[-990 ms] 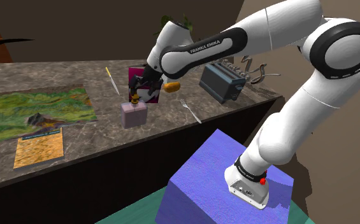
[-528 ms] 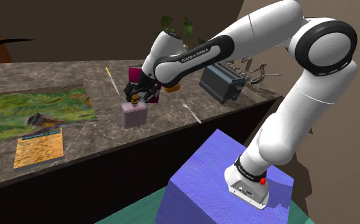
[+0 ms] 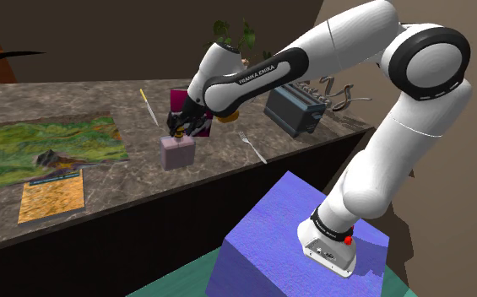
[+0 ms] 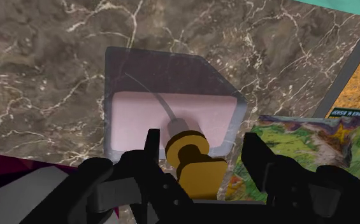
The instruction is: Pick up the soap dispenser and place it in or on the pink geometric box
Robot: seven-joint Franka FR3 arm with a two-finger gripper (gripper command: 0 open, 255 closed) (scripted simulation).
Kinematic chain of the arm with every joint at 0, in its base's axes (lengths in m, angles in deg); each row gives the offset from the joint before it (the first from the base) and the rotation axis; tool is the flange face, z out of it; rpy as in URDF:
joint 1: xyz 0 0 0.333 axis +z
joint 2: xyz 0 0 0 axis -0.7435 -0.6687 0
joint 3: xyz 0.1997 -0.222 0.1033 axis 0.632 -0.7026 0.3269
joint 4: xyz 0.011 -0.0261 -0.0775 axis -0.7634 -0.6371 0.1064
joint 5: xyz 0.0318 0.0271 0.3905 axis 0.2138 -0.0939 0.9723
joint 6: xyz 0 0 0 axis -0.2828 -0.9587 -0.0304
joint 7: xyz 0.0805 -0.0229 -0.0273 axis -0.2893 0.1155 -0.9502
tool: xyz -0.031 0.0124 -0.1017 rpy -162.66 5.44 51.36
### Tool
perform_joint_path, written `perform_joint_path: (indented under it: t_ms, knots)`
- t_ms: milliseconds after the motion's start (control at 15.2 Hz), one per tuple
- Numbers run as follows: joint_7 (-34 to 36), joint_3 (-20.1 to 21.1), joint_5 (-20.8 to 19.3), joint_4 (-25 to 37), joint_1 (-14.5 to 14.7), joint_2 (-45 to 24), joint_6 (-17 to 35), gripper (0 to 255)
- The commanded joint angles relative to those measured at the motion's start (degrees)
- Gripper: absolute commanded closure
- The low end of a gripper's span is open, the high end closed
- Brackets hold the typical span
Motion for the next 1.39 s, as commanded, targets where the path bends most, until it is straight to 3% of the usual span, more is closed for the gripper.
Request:
perform_joint_path:
  t_ms: [0, 528, 1320]
  knots:
    - [0.0, 0.0, 0.0, 0.0, 0.0, 0.0, 0.0, 255]
    - [0.01, 0.0, 0.0, 0.01, 0.0, -0.01, 0.01, 255]
    - [0.84, -0.25, -0.22, 4.14, -0.26, 5.08, -9.16, 255]
